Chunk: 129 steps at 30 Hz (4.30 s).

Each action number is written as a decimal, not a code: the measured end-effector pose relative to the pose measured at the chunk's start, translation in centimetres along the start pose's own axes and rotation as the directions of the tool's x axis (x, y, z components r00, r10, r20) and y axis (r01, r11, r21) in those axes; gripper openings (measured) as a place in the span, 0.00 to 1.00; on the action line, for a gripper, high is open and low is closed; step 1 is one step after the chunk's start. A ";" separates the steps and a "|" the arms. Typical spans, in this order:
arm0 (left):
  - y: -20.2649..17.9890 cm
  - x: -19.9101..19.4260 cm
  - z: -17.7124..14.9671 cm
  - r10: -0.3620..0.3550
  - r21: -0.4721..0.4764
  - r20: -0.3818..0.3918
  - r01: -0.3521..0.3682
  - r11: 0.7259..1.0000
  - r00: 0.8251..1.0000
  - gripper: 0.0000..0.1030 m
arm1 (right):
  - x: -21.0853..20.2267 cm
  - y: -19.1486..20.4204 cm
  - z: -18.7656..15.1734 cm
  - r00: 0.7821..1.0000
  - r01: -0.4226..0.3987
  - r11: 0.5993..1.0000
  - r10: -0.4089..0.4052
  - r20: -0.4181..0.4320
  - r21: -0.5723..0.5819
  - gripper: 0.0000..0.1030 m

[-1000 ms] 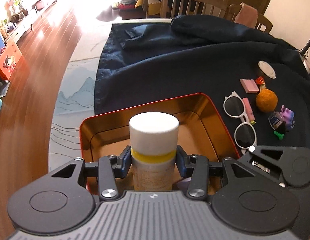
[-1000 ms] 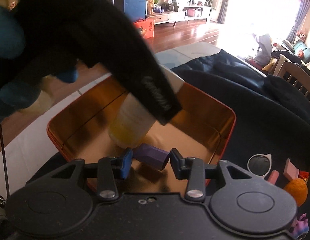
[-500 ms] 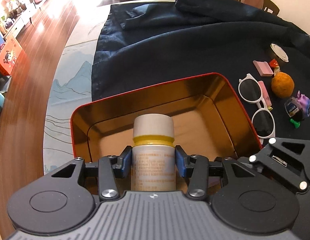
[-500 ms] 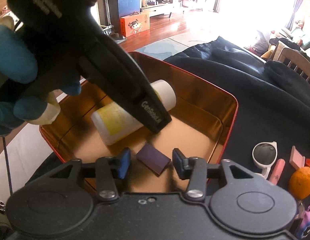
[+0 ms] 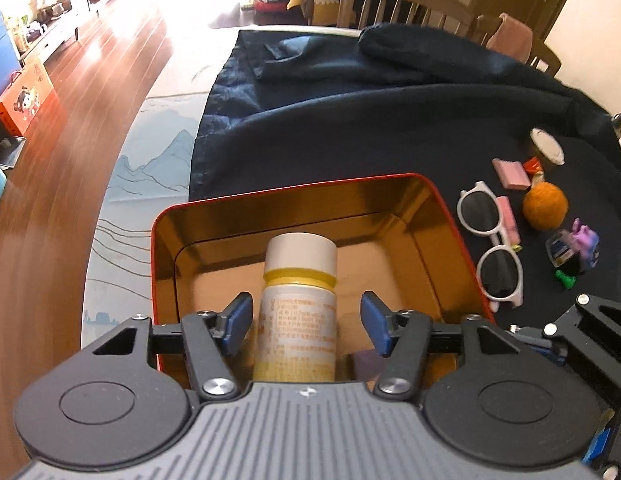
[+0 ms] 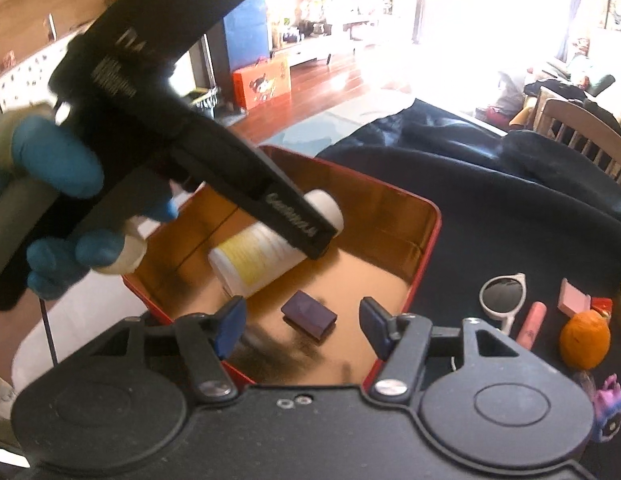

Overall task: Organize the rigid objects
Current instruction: 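Withdraw both open tools from the red tin back over the table, then grasp the nail clipper with the left tool while the right tool grasps the purple plush toy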

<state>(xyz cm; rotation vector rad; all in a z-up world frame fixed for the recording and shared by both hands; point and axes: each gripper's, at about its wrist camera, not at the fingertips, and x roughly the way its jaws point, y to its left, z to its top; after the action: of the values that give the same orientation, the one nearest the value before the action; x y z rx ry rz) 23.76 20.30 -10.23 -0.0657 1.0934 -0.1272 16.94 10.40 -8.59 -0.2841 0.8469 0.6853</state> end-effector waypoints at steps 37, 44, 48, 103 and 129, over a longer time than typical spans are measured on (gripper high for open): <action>-11.5 -10.0 -5.4 -0.062 0.054 0.316 0.047 0.997 0.947 0.84 | -15.0 -11.6 -7.8 0.961 0.117 0.949 -0.183 0.208 0.294 0.99; -14.2 -9.3 -6.0 -0.106 0.055 0.341 0.093 0.994 0.934 1.00 | -15.5 -14.4 -9.1 0.961 0.122 0.945 -0.189 0.204 0.302 0.99; -15.5 -8.5 -5.9 -0.123 0.042 0.333 0.116 0.992 0.935 1.00 | -15.6 -15.8 -9.8 0.963 0.125 0.946 -0.188 0.191 0.298 0.99; -22.2 3.0 -8.2 0.096 0.050 0.194 -0.107 0.993 0.976 0.81 | -4.8 -24.1 -9.9 0.999 0.052 0.985 -0.050 -0.017 0.167 0.72; -22.2 4.4 -6.9 0.137 -0.006 0.122 -0.137 0.991 0.983 0.10 | -5.7 -24.1 -10.8 0.997 0.077 0.981 -0.079 0.002 0.177 0.50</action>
<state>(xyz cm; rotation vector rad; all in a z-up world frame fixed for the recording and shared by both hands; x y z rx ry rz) 18.05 -2.21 -14.65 0.0038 0.9720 -0.0003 23.73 -15.59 -11.96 -0.1535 0.8778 0.5342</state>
